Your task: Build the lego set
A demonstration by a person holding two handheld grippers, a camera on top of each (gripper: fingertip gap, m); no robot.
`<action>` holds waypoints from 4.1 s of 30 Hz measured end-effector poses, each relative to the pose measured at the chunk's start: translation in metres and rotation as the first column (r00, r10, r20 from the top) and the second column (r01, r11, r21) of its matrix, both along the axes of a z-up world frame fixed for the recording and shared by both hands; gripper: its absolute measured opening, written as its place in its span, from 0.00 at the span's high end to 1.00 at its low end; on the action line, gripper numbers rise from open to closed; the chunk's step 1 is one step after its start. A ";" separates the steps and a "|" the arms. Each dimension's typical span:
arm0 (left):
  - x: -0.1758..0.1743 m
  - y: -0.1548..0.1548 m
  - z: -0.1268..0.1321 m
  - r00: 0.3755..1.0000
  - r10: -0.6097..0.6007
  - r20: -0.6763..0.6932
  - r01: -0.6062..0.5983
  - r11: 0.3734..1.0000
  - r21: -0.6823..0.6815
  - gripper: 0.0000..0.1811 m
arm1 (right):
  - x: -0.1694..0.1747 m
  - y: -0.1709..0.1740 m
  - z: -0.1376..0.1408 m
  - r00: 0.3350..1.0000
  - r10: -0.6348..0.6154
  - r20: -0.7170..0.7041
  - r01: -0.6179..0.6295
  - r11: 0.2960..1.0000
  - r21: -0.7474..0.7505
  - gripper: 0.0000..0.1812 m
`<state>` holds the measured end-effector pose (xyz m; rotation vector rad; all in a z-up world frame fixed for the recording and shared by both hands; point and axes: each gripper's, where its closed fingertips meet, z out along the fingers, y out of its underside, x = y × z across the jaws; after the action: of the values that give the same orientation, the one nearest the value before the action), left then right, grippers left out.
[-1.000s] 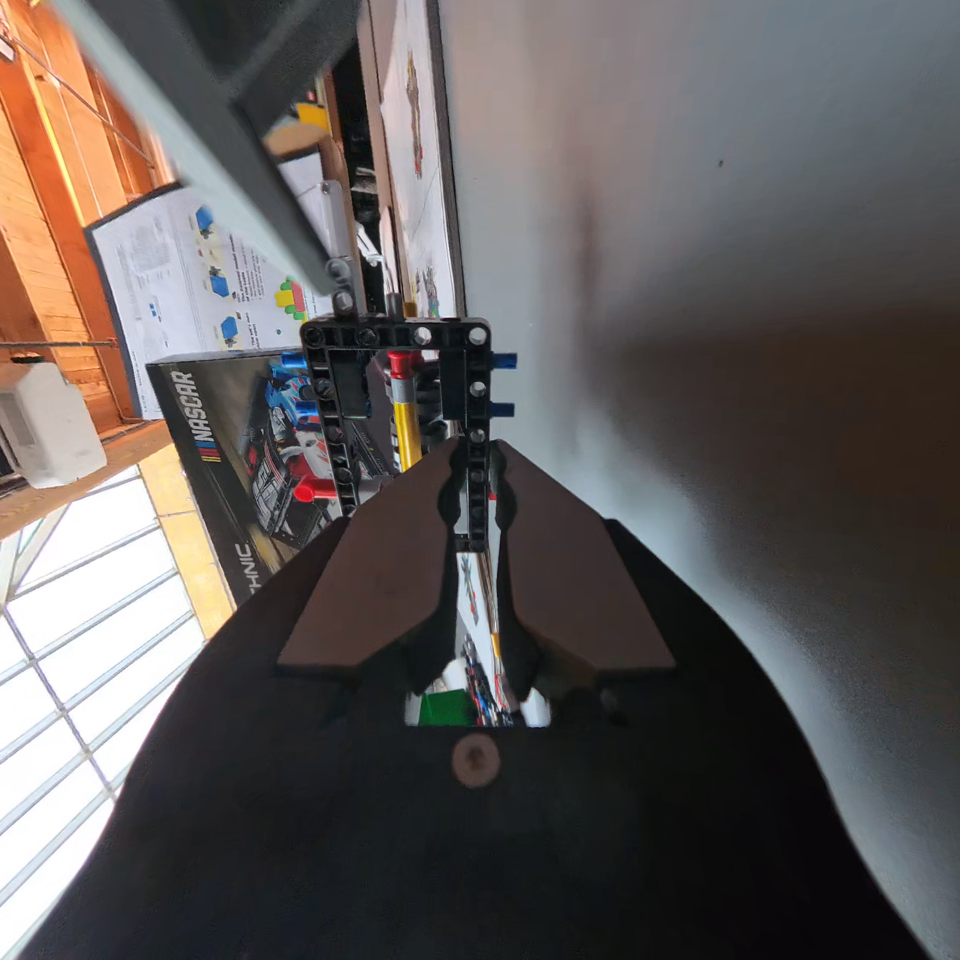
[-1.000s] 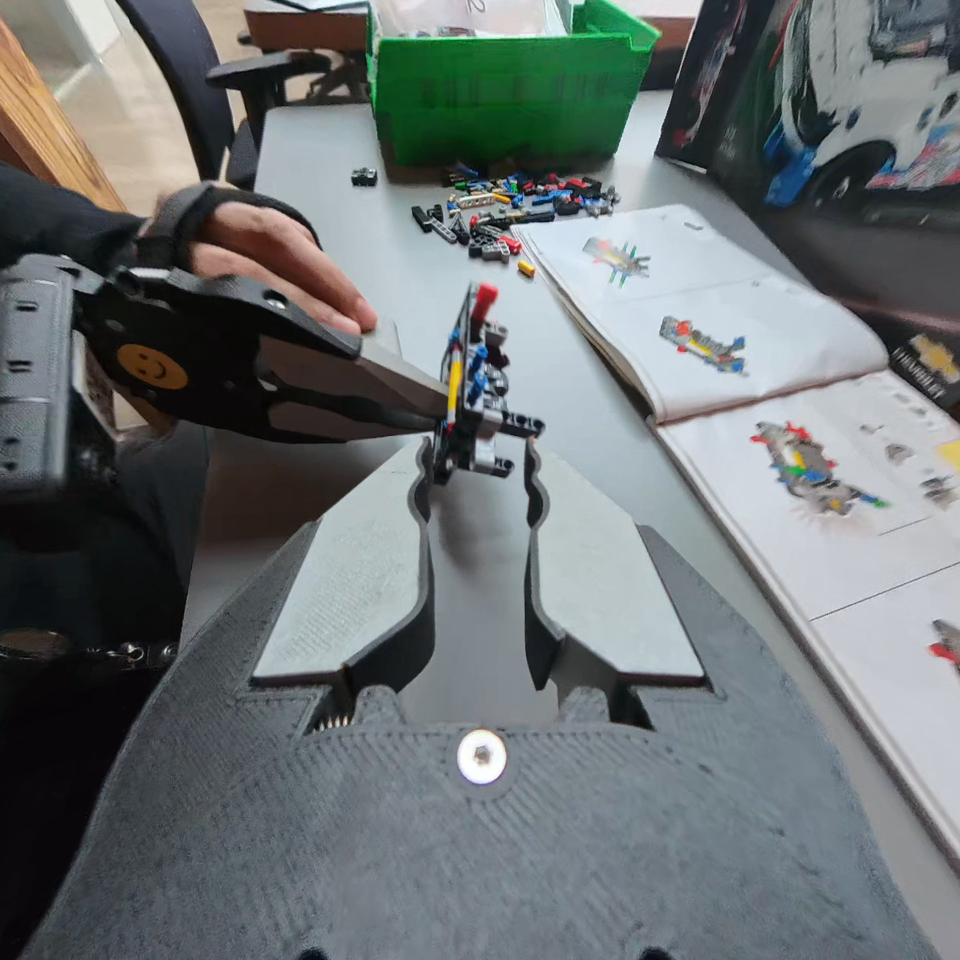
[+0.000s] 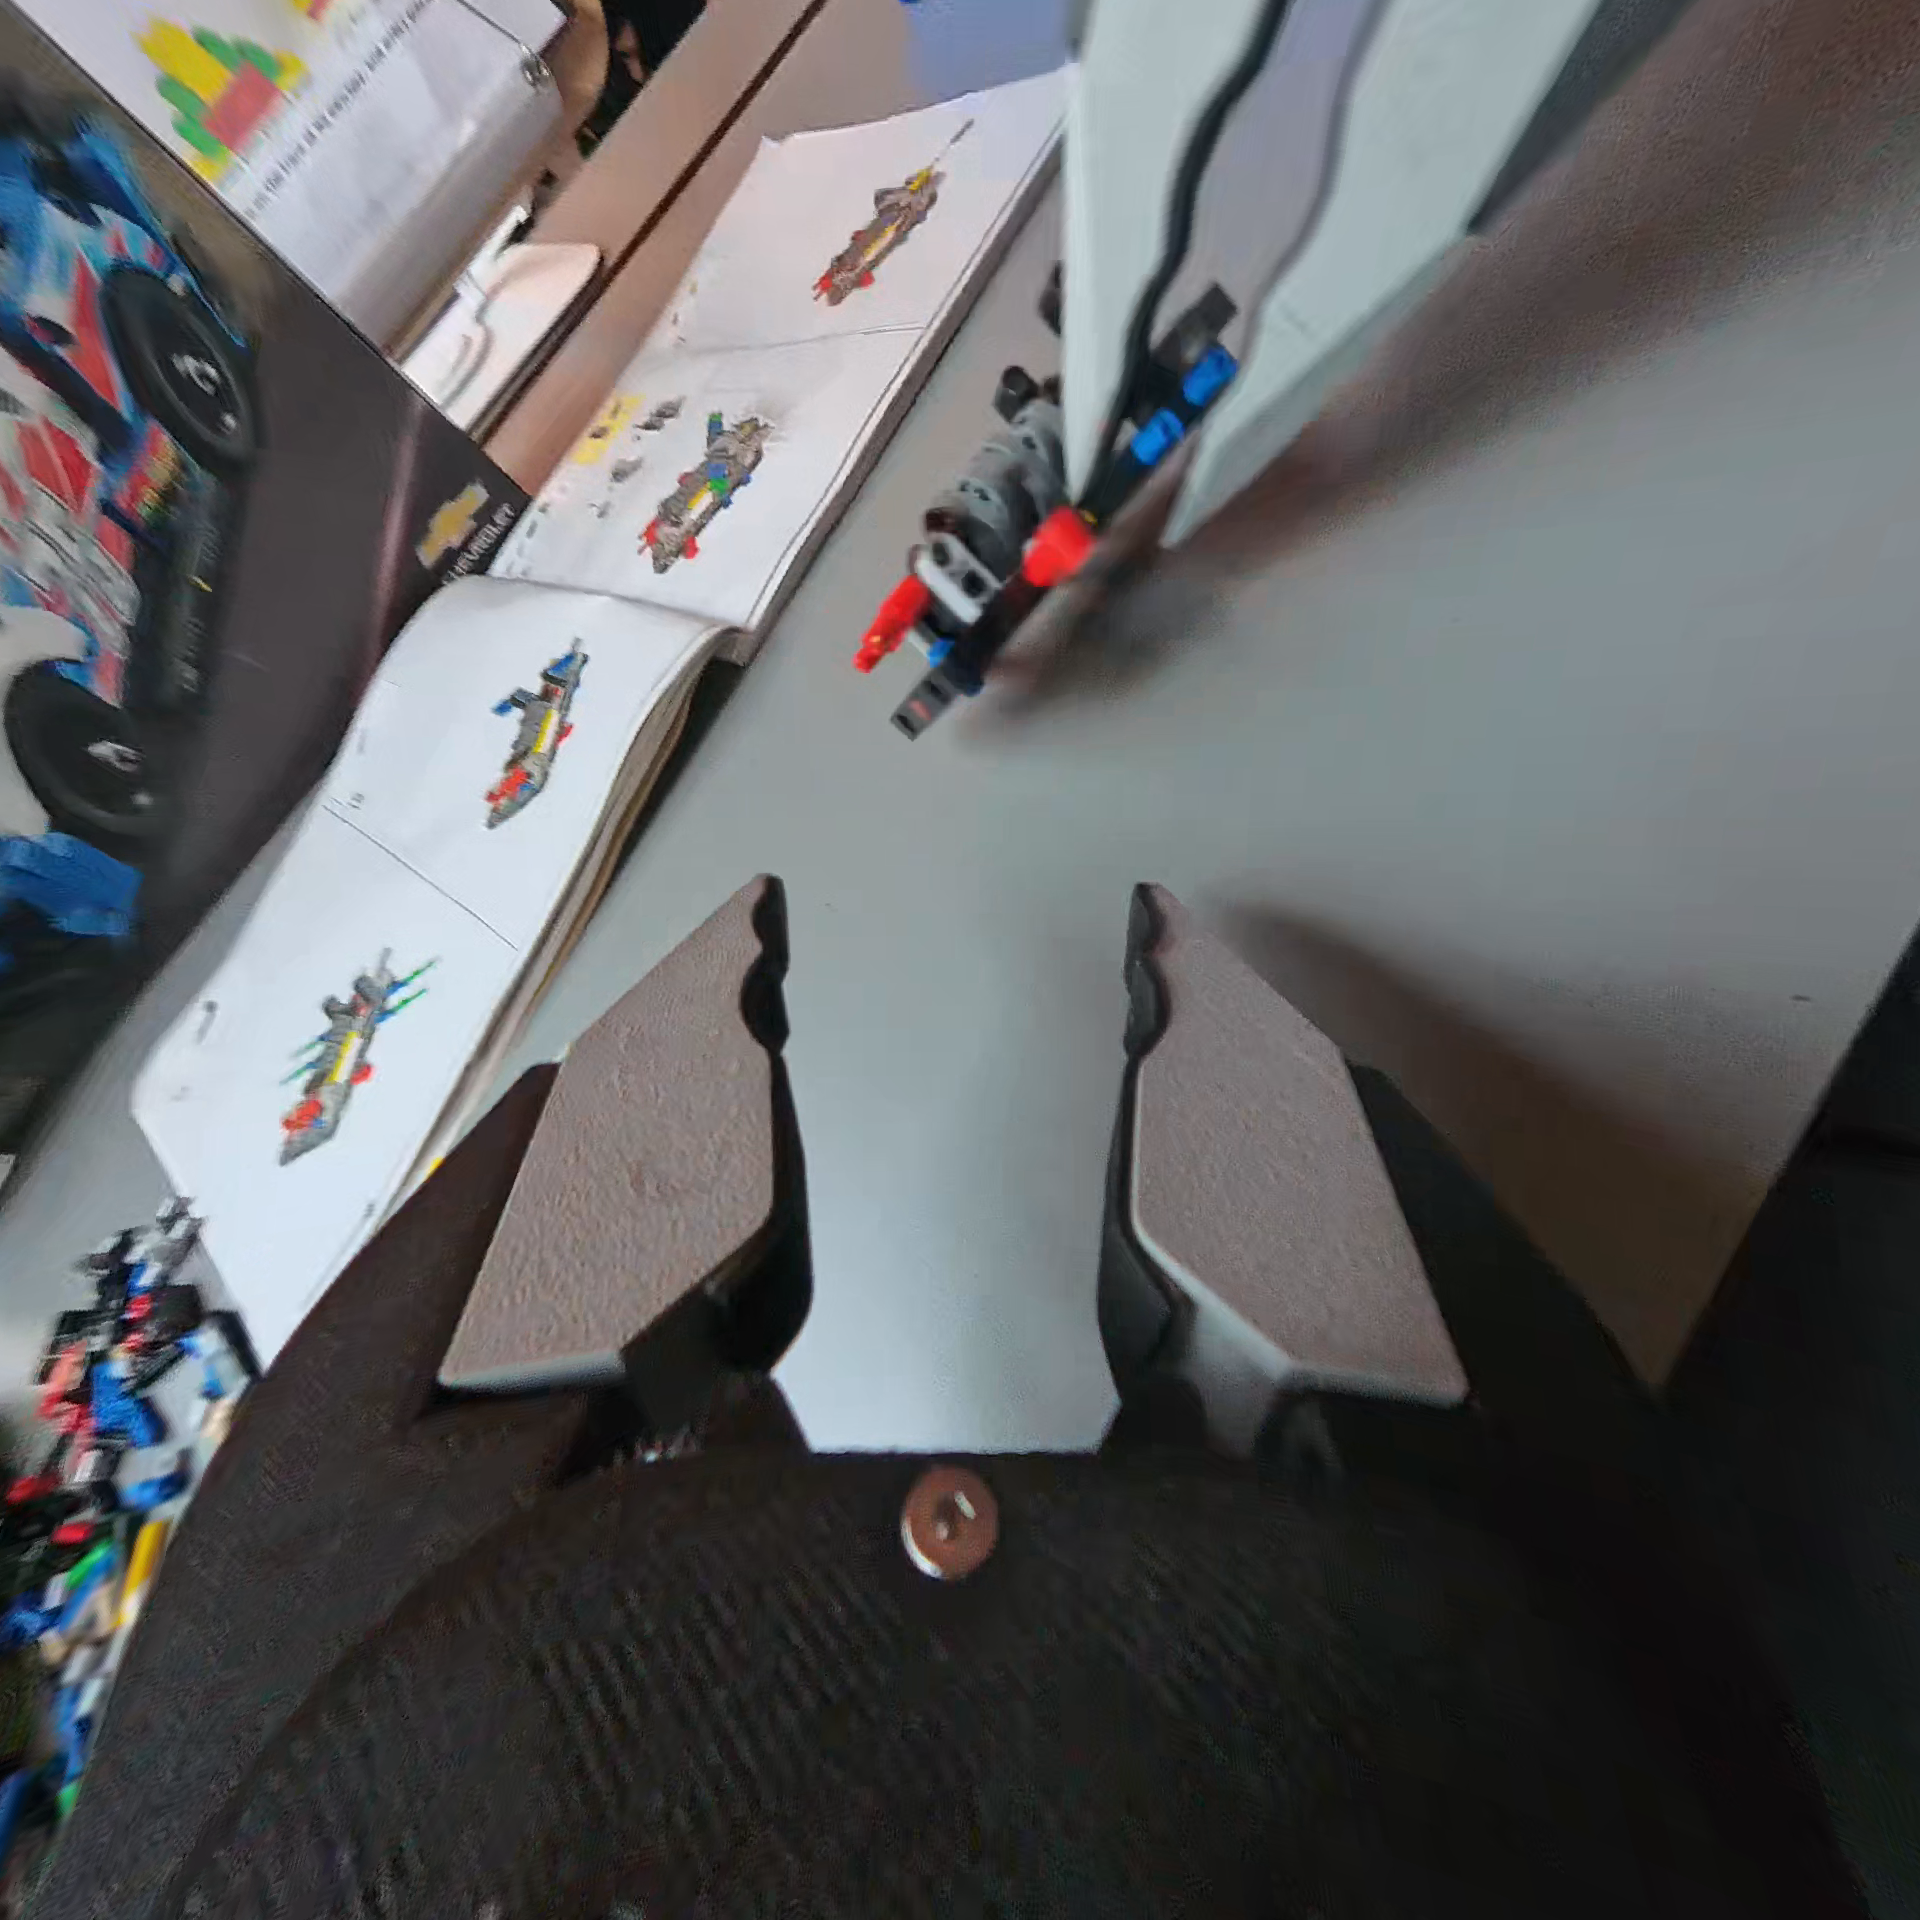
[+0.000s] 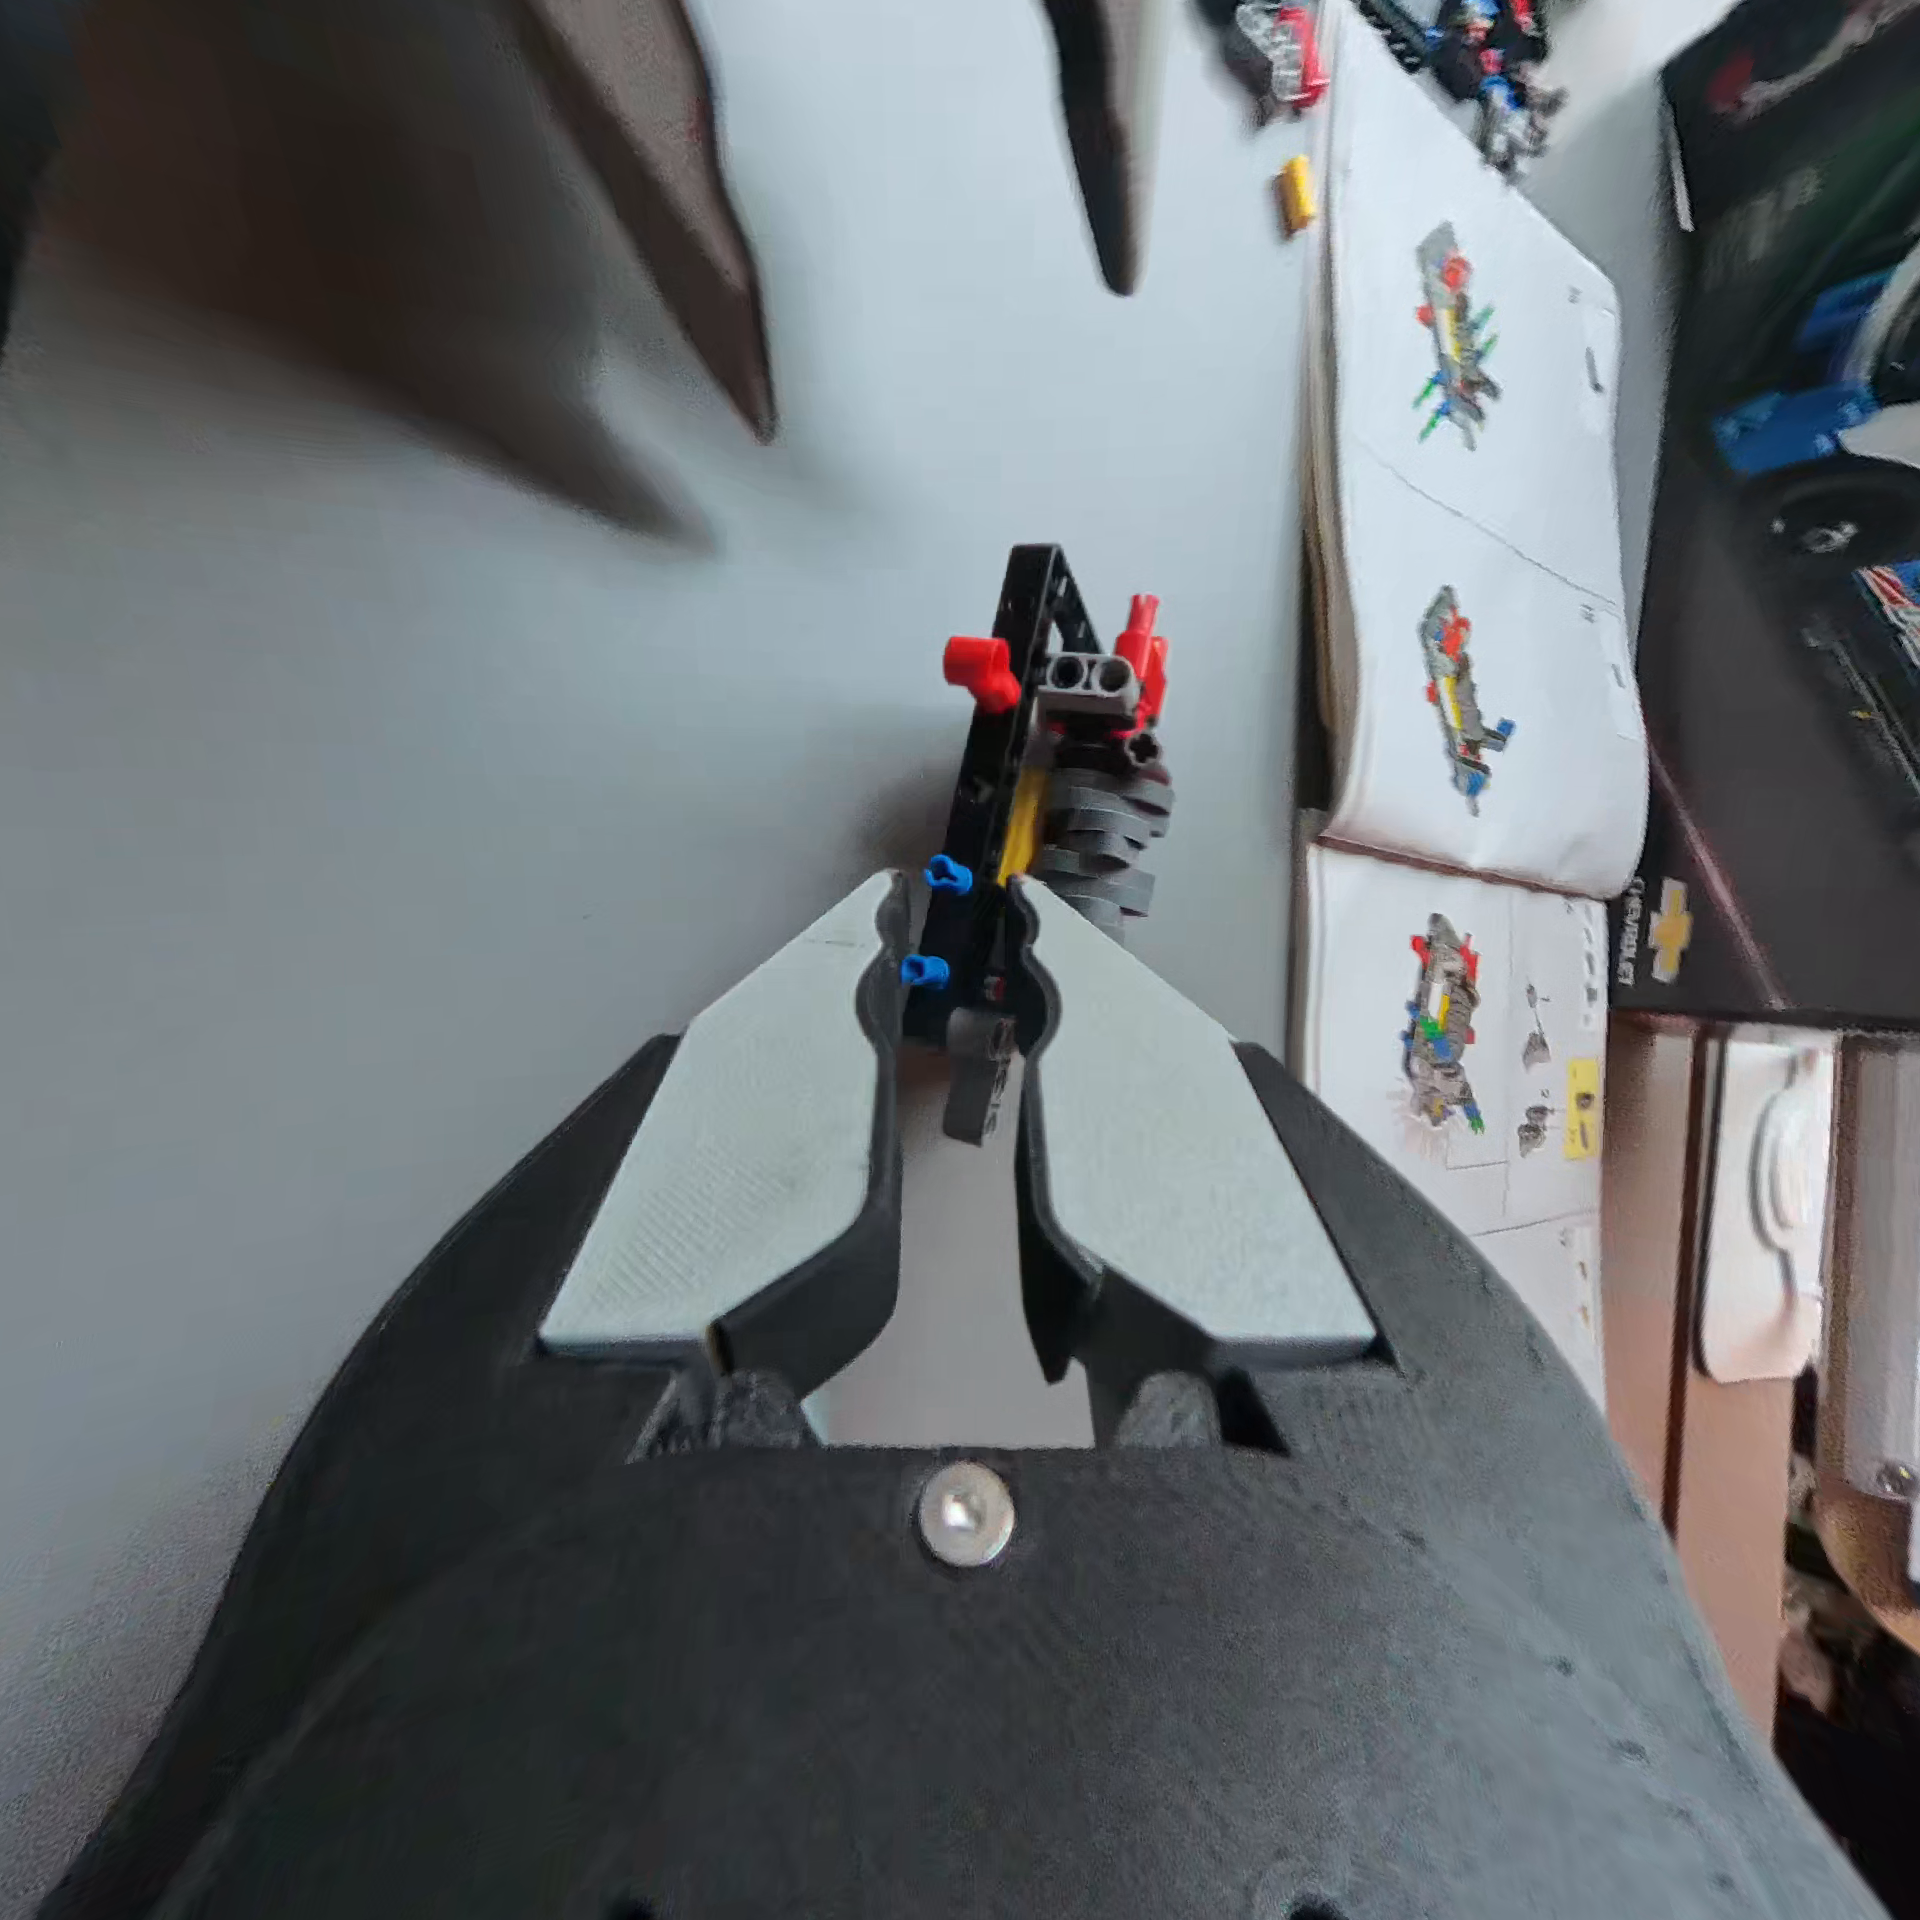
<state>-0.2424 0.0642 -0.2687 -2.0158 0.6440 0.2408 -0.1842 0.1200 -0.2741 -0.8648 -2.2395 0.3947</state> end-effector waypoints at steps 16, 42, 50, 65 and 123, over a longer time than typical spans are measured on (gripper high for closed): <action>0.030 0.004 -0.028 0.984 -0.020 0.177 0.059 0.974 -0.218 0.71 | 0.067 0.023 -0.010 0.989 -0.141 0.049 0.148 0.890 -0.430 0.83; 0.048 0.041 -0.034 0.947 -0.058 0.315 0.158 0.940 -0.302 0.90 | 0.066 0.104 -0.006 0.927 -0.348 -0.137 0.263 0.867 -0.422 0.79; -0.005 0.049 -0.032 0.998 -0.054 0.038 0.060 0.983 -0.174 0.93 | 0.062 0.119 0.002 0.915 -0.393 -0.091 0.272 0.767 -0.581 0.68; -0.018 0.070 -0.033 0.993 0.006 0.119 0.019 0.978 -0.209 0.94 | 0.064 0.123 0.008 0.894 -0.431 -0.123 0.281 0.752 -0.596 0.59; -0.324 0.020 0.005 0.832 0.553 0.056 -0.459 0.740 -0.491 0.92 | 0.062 0.151 0.018 0.825 -0.542 -0.159 0.333 0.694 -0.639 0.60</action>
<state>-0.5664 0.0842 -0.2642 -2.6192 -0.0143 0.2160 -0.1222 0.2709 -0.2565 -1.4992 -1.5069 0.9531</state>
